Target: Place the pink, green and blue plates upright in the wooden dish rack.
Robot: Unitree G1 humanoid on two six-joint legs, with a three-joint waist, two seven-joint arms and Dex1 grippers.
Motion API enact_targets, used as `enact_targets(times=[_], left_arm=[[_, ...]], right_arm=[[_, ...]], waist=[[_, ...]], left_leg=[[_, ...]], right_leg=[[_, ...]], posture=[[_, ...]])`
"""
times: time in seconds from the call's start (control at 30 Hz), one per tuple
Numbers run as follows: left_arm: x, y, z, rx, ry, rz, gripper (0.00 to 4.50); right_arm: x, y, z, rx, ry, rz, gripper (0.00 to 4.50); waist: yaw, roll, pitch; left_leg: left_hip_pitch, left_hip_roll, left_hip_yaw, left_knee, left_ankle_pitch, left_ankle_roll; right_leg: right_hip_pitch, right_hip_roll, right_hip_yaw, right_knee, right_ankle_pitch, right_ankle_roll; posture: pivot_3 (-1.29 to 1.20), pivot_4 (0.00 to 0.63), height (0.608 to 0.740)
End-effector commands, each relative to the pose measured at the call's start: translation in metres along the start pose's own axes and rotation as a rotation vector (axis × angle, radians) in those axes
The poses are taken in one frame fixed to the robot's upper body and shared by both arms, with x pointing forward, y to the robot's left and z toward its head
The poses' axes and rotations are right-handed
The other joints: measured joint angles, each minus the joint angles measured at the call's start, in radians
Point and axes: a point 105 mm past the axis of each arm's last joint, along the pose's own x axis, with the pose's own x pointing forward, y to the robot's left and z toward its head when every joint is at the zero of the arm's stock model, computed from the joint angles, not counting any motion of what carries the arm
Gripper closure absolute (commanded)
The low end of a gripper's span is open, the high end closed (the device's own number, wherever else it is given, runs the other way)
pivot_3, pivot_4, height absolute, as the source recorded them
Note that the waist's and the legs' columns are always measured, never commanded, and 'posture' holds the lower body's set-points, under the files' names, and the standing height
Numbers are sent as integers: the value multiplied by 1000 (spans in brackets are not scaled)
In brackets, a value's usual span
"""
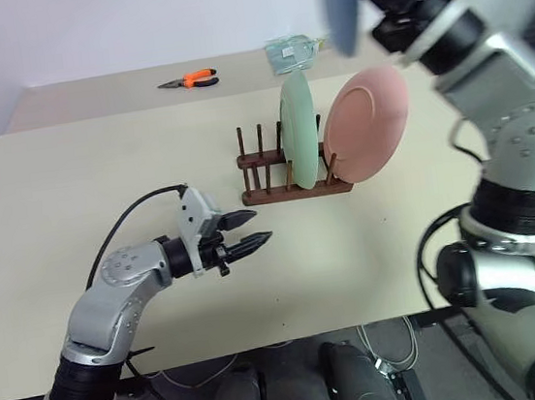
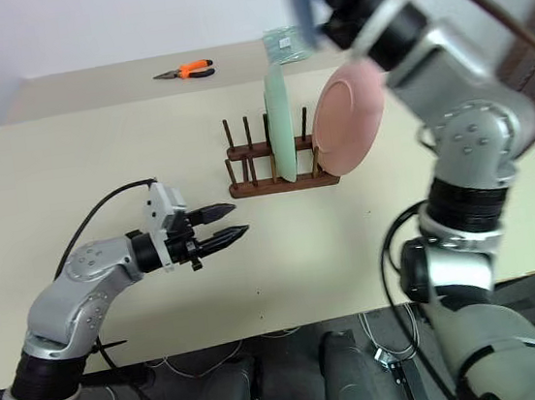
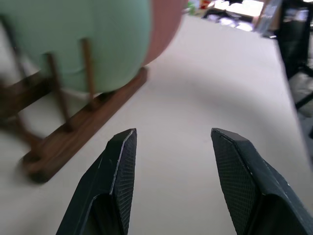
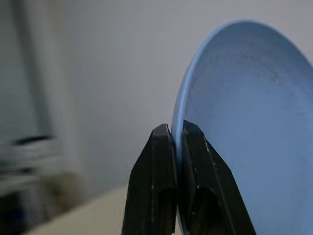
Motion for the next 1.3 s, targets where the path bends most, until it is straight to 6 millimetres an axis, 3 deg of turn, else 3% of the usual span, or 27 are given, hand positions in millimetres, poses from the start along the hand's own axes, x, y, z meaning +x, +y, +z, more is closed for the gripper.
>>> enact_targets(times=[0.03, 0.13, 0.27, 0.43, 0.83, 1.17, 1.3], left_arm=[[-18, 8, 4, 38, -6, 65, 2027], [-25, 10, 2, 40, 4, 90, 2027], [-27, 9, 3, 37, -3, 108, 2027], [-25, 4, 2, 32, -5, 109, 2027], [-21, 5, 3, 35, -8, 95, 2027], [-20, 5, 4, 39, -6, 91, 2027], [-19, 5, 5, 41, -9, 91, 2027]], right_arm=[[17, 21, 4, 170, -71, 53, 4481], [26, 19, -12, 307, -51, 9, 4481], [19, -2, -51, 381, 53, -138, 4481], [14, 1, -78, 496, 110, -176, 4481], [18, -1, -85, 534, 109, -224, 4481], [10, -26, -108, 526, 164, -369, 4481], [15, -31, -106, 423, 181, -374, 3042]], waist=[[3, 0, 0], [2, 0, 0], [2, -1, -1], [-6, 1, 0], [-6, 1, 0], [-7, 1, 0], [-6, 1, 0]], left_leg=[[0, 0, -1, 0, 0, 0], [0, -1, -1, 0, 0, 0], [0, -1, -2, 0, 1, -1], [0, -1, -1, -1, 1, -1], [0, -1, 0, -1, 1, -1], [0, -1, 0, -1, 1, -1], [0, -1, 0, -1, 1, -1]], right_leg=[[0, 0, -1, 0, 0, 0], [1, 0, 0, -1, 0, -1], [1, 0, 0, -1, 0, -1], [-1, 0, 0, 1, 0, 0], [-1, 0, 0, 1, 0, 0], [-2, 0, 0, 1, 0, -1], [-2, 0, 0, 1, 0, -1]], posture=[[0, 150, 740], [0, 150, 740], [0, 150, 740], [0, 150, 740], [0, 150, 740], [0, 150, 740], [0, 150, 740]])
